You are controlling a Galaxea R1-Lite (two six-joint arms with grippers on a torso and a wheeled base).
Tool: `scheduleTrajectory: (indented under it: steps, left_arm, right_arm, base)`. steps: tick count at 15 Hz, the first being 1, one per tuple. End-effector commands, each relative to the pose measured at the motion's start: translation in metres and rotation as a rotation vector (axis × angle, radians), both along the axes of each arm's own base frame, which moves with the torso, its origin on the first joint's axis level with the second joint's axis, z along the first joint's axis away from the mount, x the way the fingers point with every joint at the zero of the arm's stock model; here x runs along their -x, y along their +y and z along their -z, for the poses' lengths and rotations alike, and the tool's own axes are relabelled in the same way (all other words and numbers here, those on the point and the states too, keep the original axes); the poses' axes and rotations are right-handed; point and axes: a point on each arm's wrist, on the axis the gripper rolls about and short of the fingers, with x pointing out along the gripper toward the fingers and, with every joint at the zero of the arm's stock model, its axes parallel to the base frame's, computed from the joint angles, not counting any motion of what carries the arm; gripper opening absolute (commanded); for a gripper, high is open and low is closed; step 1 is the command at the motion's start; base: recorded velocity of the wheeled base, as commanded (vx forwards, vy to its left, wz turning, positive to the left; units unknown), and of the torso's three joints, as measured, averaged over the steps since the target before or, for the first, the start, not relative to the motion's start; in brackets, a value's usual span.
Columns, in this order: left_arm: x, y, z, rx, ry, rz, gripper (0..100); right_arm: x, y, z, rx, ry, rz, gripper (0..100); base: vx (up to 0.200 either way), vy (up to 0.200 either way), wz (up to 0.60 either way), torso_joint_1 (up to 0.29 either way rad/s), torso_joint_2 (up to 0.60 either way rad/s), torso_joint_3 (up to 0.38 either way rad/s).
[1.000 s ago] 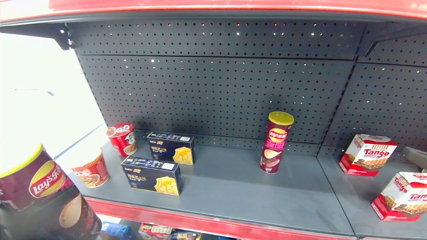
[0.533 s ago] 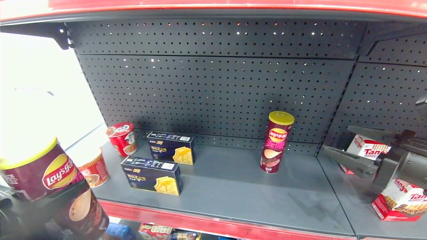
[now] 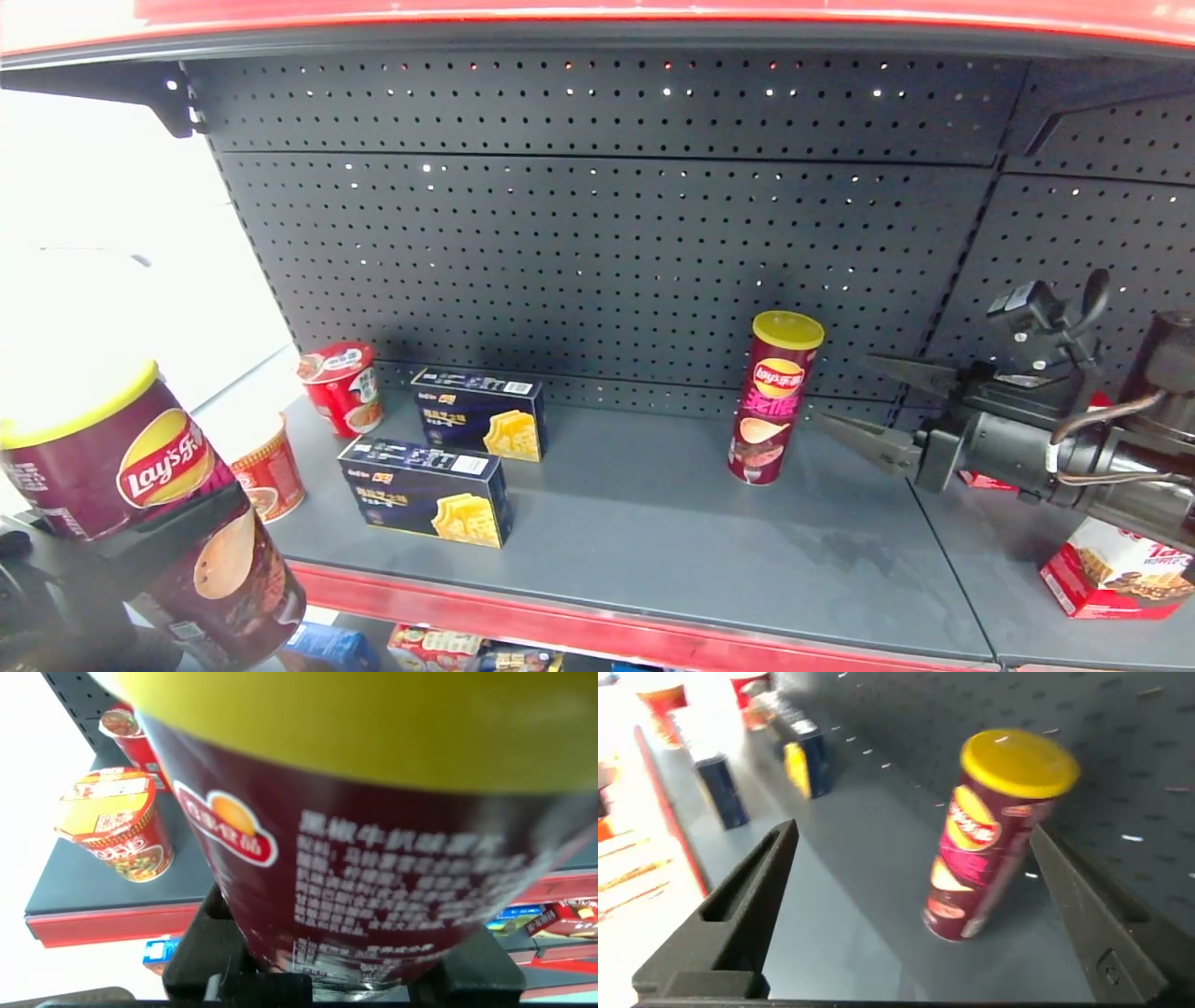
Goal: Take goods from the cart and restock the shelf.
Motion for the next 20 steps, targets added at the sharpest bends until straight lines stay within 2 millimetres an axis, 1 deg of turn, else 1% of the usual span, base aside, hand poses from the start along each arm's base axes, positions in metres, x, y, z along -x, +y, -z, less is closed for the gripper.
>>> scheduleTrajectory:
  steps: [1,3,4,6,8,10,12,13,15,17,20]
  left_arm:
    - [0.000,0.000,0.000,0.001,0.002,-0.002,0]
    - [0.000,0.000,0.000,0.000,0.003,-0.002,0]
    - [0.000,0.000,0.000,0.001,0.004,-0.002,0]
    - [0.000,0.000,0.000,0.001,0.004,-0.004,0]
    - [0.000,0.000,0.001,0.001,0.005,-0.004,0]
    - [0.000,0.000,0.000,0.001,0.004,-0.005,0]
    - [0.000,0.000,0.000,0.001,0.002,-0.007,0]
    - [0.000,0.000,0.001,0.000,0.005,-0.007,0]
    - [0.000,0.000,0.001,0.000,0.005,-0.007,0]
    - [0.000,0.001,0.000,0.001,0.004,-0.008,0]
    - [0.000,0.001,0.001,0.000,0.005,-0.008,0]
  right_arm:
    - [-0.022,-0.005,0.014,0.011,0.056,-0.003,100]
    - [-0.028,-0.015,0.013,0.005,0.054,-0.023,100]
    - [-0.032,-0.023,0.012,0.001,0.069,-0.050,100]
    - [-0.035,-0.031,0.009,-0.009,0.095,-0.129,100]
    - [-0.039,-0.031,0.004,-0.014,0.113,-0.176,100]
    - [-0.050,-0.030,0.002,-0.014,0.124,-0.179,100]
    - [-0.061,-0.031,0.006,-0.014,0.136,-0.168,100]
    - [-0.069,-0.031,0.012,-0.012,0.146,-0.165,100]
    - [-0.073,-0.031,0.014,-0.011,0.149,-0.165,100]
    - [-0.086,-0.030,0.021,-0.009,0.159,-0.165,100]
    - [-0.096,-0.028,0.028,-0.007,0.169,-0.166,100]
  base:
    - [0.000,0.000,0.00,0.000,0.00,0.000]
    - [0.000,0.000,0.00,0.000,0.00,0.000]
    - [0.000,0.000,0.00,0.000,0.00,0.000]
    - [0.000,0.000,0.00,0.000,0.00,0.000]
    - [0.000,0.000,0.00,0.000,0.00,0.000]
    - [0.000,0.000,0.00,0.000,0.00,0.000]
    - [0.000,0.000,0.00,0.000,0.00,0.000]
    - [0.000,0.000,0.00,0.000,0.00,0.000]
    - [0.000,0.000,0.00,0.000,0.00,0.000]
    - [0.000,0.000,0.00,0.000,0.00,0.000]
    - [0.000,0.000,0.00,0.000,0.00,0.000]
